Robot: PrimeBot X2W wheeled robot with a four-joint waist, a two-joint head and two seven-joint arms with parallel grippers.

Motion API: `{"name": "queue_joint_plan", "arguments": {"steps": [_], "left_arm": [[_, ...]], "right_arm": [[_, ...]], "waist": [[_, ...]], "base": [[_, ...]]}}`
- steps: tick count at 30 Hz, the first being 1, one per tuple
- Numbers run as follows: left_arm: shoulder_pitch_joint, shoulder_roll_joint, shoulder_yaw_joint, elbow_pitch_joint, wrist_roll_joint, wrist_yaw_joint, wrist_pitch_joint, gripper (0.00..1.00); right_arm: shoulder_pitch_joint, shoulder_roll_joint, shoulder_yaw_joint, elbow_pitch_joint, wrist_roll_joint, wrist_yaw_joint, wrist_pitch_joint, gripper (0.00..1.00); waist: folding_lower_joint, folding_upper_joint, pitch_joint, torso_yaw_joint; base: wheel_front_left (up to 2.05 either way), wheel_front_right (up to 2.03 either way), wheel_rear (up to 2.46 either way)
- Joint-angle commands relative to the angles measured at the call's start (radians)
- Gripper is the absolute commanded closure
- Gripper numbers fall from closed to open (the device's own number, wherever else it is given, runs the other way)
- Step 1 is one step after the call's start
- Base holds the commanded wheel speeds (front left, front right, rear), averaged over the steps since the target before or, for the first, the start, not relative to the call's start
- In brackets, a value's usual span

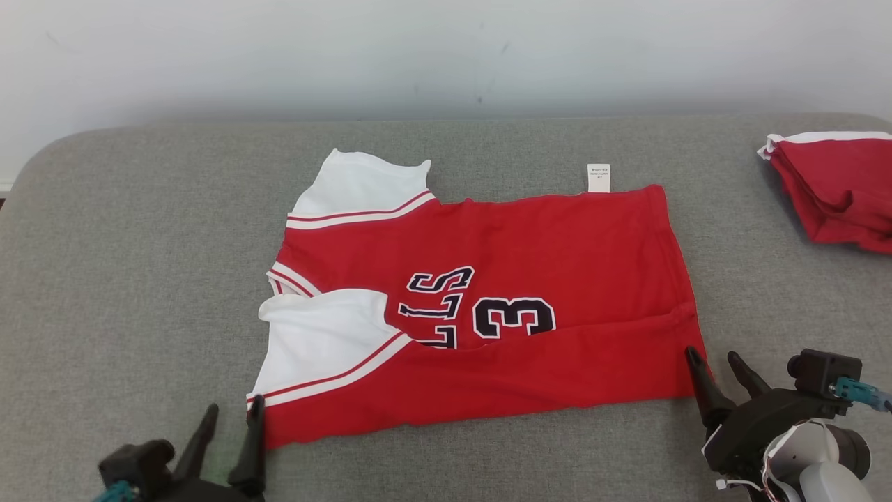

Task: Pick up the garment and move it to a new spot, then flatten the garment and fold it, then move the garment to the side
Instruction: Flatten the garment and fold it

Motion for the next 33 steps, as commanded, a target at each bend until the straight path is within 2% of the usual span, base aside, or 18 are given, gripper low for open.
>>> {"name": "queue_joint_plan", "arguments": {"steps": [1, 13, 14, 15, 16, 17, 18, 19, 26, 33], "left_arm": [[0.017, -0.009, 0.000, -0.006, 0.001, 0.007, -0.006, 0.00], [-0.011, -0.023, -0.052, 0.084, 0.047, 0.017, 0.015, 0.00], [-0.019, -0.029, -0.052, 0.098, 0.043, 0.015, 0.014, 0.00], [-0.027, -0.035, -0.052, 0.111, 0.039, 0.012, 0.014, 0.00], [-0.036, -0.041, -0.051, 0.127, 0.034, 0.009, 0.013, 0.00], [-0.042, -0.045, -0.054, 0.144, 0.033, 0.003, 0.016, 0.25], [-0.048, -0.048, -0.058, 0.158, 0.034, -0.001, 0.016, 0.68], [-0.058, -0.060, -0.056, 0.178, 0.031, -0.010, 0.013, 1.00], [-0.029, -0.063, -0.047, 0.195, 0.030, -0.029, 0.001, 1.00], [0.062, -0.047, -0.032, 0.108, 0.033, -0.013, -0.003, 1.00]], "right_arm": [[0.008, 0.007, -0.001, 0.002, -0.007, -0.002, 0.000, 0.00], [-0.017, 0.010, 0.025, 0.059, -0.048, -0.002, 0.003, 0.00], [-0.020, 0.010, 0.030, 0.066, -0.054, -0.002, 0.004, 0.05], [-0.023, 0.007, 0.035, 0.073, -0.059, -0.002, 0.001, 0.24], [-0.026, 0.003, 0.043, 0.082, -0.064, -0.002, 0.000, 0.58], [-0.030, 0.003, 0.051, 0.088, -0.064, -0.002, -0.004, 0.89], [-0.033, 0.007, 0.057, 0.093, -0.058, -0.002, -0.014, 1.00], [-0.037, 0.011, 0.068, 0.102, -0.050, -0.002, -0.027, 1.00], [0.013, -0.002, 0.073, 0.093, -0.011, -0.002, -0.078, 1.00], [0.137, 0.001, 0.049, -0.013, 0.017, -0.002, -0.074, 1.00]], "waist": [[0.0000, -0.0001, 0.002, 0.002], [0.0000, -0.0001, 0.012, 0.004], [0.0000, -0.0001, 0.015, 0.003], [0.0000, -0.0001, 0.017, 0.003], [0.0000, -0.0001, 0.019, 0.003], [0.0000, -0.0001, 0.019, 0.003], [0.0000, -0.0001, 0.018, 0.003], [0.0000, -0.0001, 0.011, 0.003], [0.0000, -0.0001, -0.048, 0.011], [0.0000, -0.0001, -0.091, 0.017]], "base": [[0.00, 0.00, 0.00], [0.00, 0.00, 0.00], [0.00, 0.00, 0.00], [0.00, 0.00, 0.00], [0.00, 0.00, 0.00], [0.00, 0.00, 0.00], [0.00, 0.00, 0.00], [0.00, 0.00, 0.00], [0.00, 0.00, 0.00], [0.00, 0.00, 0.00]]}}
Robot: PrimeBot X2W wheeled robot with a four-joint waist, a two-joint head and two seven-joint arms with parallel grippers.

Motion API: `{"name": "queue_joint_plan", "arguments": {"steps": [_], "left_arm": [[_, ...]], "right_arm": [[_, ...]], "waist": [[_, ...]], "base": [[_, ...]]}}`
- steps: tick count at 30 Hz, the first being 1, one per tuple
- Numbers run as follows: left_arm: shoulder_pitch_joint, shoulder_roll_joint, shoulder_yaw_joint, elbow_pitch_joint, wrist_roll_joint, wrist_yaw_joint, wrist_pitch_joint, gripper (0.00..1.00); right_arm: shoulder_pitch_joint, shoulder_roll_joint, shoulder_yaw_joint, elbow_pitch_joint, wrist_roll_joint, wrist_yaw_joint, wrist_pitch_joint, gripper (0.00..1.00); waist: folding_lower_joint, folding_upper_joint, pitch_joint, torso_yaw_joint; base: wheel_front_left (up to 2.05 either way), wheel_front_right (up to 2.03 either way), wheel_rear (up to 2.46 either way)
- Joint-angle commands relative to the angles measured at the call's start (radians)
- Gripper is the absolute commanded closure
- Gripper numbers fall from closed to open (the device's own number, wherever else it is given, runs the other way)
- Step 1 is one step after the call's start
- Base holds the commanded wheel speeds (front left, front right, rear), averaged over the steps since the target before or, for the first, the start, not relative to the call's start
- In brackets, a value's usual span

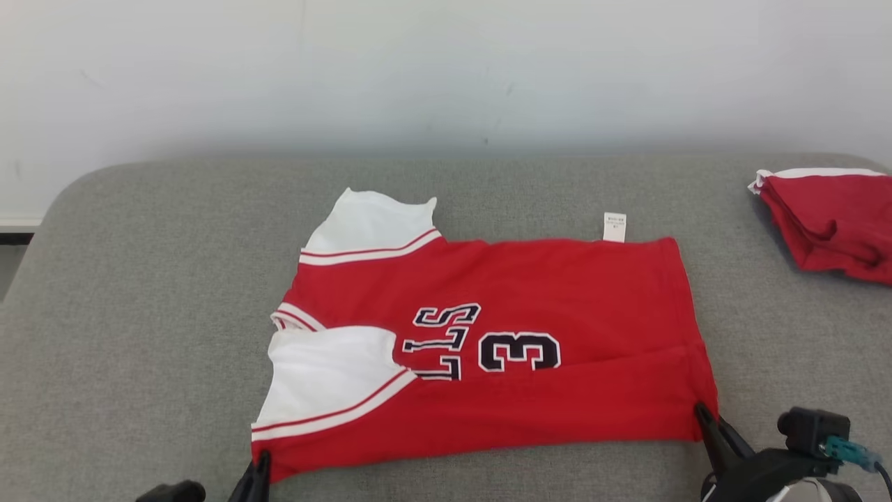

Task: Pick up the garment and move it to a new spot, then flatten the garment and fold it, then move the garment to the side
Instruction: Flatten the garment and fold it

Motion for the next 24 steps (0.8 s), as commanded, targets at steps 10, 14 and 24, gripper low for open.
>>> {"name": "queue_joint_plan", "arguments": {"steps": [10, 14, 24], "left_arm": [[0.145, 0.029, 0.002, -0.140, -0.009, 0.045, 0.015, 1.00], [0.163, 0.030, -0.002, -0.162, -0.005, 0.058, 0.019, 0.72], [0.155, 0.036, 0.067, -0.266, 0.079, 0.098, -0.007, 0.00]], "right_arm": [[0.171, 0.028, -0.082, -0.160, -0.012, -0.002, 0.068, 1.00], [0.199, 0.043, -0.109, -0.197, -0.029, -0.002, 0.088, 0.62], [0.162, 0.070, -0.113, -0.296, -0.076, -0.002, -0.028, 0.00]], "waist": [[0.0001, 0.0000, -0.026, 0.006], [0.0001, 0.0000, -0.034, 0.006], [0.0001, 0.0000, -0.069, 0.003]], "base": [[0.00, 0.00, 0.00], [0.00, 0.00, 0.00], [0.00, 0.00, 0.00]]}}
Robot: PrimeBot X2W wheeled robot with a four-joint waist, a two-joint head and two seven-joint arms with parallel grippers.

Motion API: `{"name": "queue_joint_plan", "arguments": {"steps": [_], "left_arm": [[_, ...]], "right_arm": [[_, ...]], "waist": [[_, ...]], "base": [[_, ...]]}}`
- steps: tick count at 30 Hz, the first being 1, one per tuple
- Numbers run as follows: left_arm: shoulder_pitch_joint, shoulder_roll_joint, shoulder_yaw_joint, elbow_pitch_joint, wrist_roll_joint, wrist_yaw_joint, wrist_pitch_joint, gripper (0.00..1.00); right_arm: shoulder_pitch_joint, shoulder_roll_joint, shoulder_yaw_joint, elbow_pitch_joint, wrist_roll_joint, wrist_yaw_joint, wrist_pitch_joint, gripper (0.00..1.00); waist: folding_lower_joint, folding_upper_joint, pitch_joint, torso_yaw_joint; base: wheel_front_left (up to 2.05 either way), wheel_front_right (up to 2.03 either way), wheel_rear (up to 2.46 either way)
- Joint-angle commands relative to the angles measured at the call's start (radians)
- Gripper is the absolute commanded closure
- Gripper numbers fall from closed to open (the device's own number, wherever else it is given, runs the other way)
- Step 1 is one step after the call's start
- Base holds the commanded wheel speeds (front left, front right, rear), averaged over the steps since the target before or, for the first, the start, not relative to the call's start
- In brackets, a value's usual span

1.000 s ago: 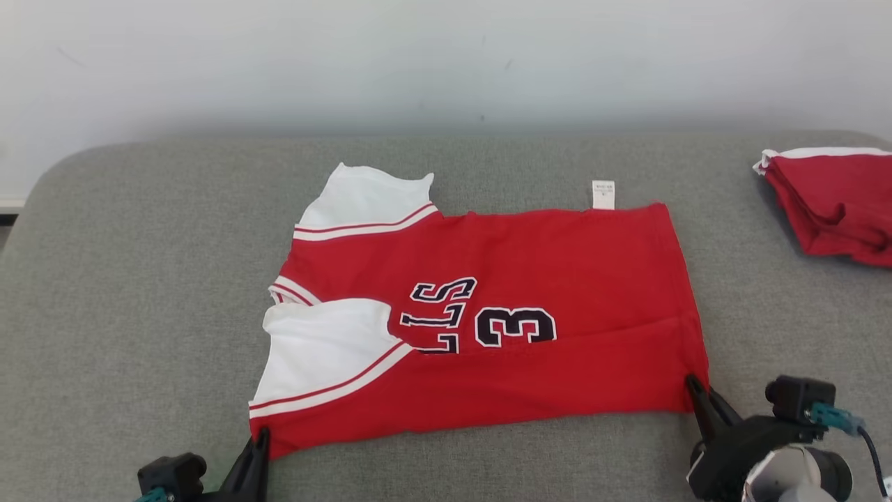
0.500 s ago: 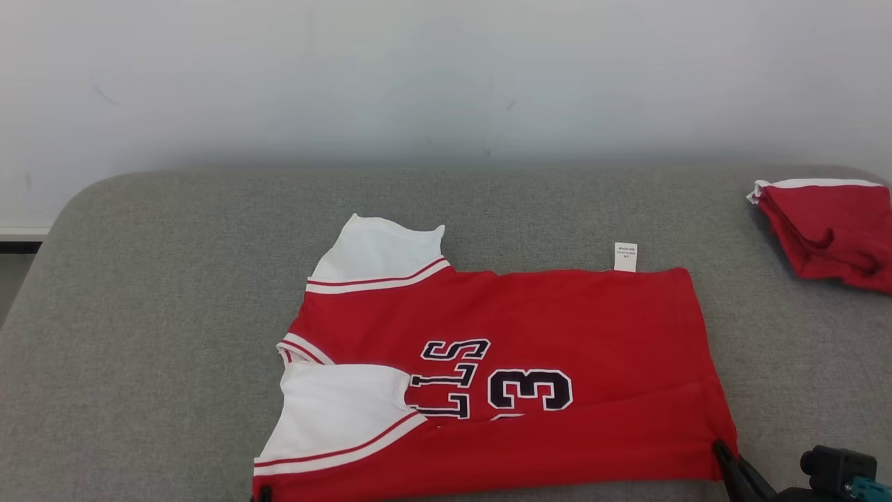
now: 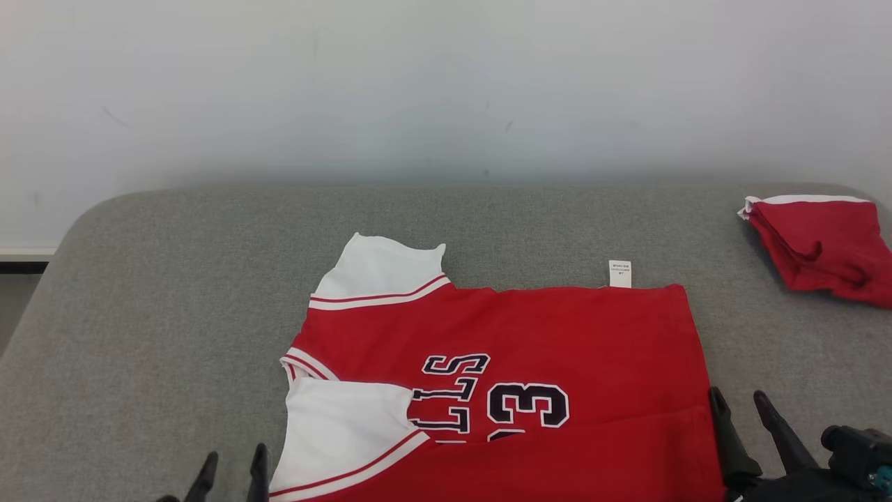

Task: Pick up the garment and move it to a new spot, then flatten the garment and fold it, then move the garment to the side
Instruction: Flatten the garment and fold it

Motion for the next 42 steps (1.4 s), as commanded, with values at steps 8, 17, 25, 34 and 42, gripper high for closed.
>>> {"name": "queue_joint_plan", "arguments": {"steps": [8, 17, 25, 34, 42], "left_arm": [[0.022, 0.015, 0.084, -0.163, 0.191, 0.057, -0.005, 0.00], [0.071, 0.038, 0.153, -0.229, 0.304, 0.063, -0.006, 0.00], [0.141, 0.051, 0.203, -0.266, 0.322, 0.006, -0.006, 0.00], [0.172, 0.028, 0.263, -0.271, 0.362, -0.026, -0.006, 0.00], [0.174, 0.000, 0.289, -0.258, 0.396, -0.053, -0.006, 0.00]], "right_arm": [[-0.021, 0.032, 0.033, -0.015, -0.041, -0.002, -0.108, 0.00], [-0.018, 0.039, 0.061, -0.019, -0.053, -0.002, -0.162, 0.00], [0.013, 0.051, 0.073, -0.022, -0.080, -0.002, -0.191, 0.00], [0.025, 0.062, 0.072, -0.033, -0.110, -0.002, -0.203, 0.00], [0.007, 0.051, 0.072, -0.027, -0.124, -0.002, -0.185, 0.00]], "waist": [[0.0001, 0.0000, -0.024, 0.004], [0.0001, 0.0000, -0.042, -0.006], [0.0001, 0.0000, -0.046, -0.014], [0.0001, 0.0000, -0.041, -0.017], [0.0001, 0.0000, -0.033, -0.024]], "base": [[0.00, 0.00, 0.00], [0.00, 0.00, 0.00], [0.00, 0.00, 0.00], [0.00, 0.00, 0.00], [0.00, 0.00, 0.00]]}}
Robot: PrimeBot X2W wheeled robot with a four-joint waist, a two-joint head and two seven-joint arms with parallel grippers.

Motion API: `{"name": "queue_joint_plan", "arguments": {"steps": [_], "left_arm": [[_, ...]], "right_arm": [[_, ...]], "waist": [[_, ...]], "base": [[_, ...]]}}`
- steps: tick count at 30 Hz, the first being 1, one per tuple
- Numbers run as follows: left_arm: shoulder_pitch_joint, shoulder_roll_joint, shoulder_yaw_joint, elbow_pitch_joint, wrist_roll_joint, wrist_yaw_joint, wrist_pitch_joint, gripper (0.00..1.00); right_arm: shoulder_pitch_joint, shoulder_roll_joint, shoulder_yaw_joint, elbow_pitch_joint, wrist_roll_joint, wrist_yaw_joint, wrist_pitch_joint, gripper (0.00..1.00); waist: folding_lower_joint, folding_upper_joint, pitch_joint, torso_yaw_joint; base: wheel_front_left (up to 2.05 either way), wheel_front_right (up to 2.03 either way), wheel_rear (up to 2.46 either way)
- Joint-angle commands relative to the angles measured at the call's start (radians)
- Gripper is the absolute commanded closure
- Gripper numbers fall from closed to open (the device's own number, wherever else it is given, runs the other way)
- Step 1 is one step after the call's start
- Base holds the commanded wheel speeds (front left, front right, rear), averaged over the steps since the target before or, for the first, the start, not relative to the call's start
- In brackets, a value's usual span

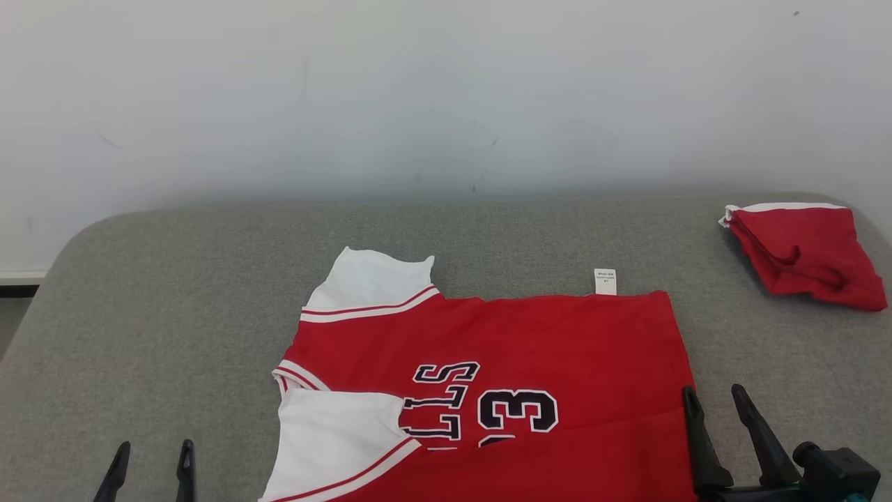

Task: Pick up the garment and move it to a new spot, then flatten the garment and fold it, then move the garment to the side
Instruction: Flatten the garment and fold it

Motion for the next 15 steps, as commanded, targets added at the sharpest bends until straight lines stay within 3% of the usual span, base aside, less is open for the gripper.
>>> {"name": "queue_joint_plan", "arguments": {"steps": [1, 8, 15], "left_arm": [[0.009, -0.002, 0.004, 0.006, 0.008, -0.008, -0.003, 0.00], [-0.039, 0.000, 0.003, 0.039, 0.028, -0.030, -0.003, 0.00], [-0.212, 0.051, -0.011, 0.108, 0.004, -0.075, 0.044, 0.00]], "right_arm": [[-0.010, -0.005, 0.003, 0.003, -0.009, -0.002, 0.003, 0.00], [-0.046, -0.026, -0.002, 0.027, -0.019, -0.002, 0.028, 0.00], [-0.209, -0.075, 0.012, 0.115, -0.032, -0.002, 0.111, 0.00]], "waist": [[0.0000, 0.0000, 0.002, -0.003], [0.0000, 0.0000, 0.017, -0.021], [0.0000, 0.0000, 0.080, -0.071]], "base": [[0.00, 0.00, 0.00], [0.00, 0.00, 0.00], [0.00, 0.00, 0.00]]}}
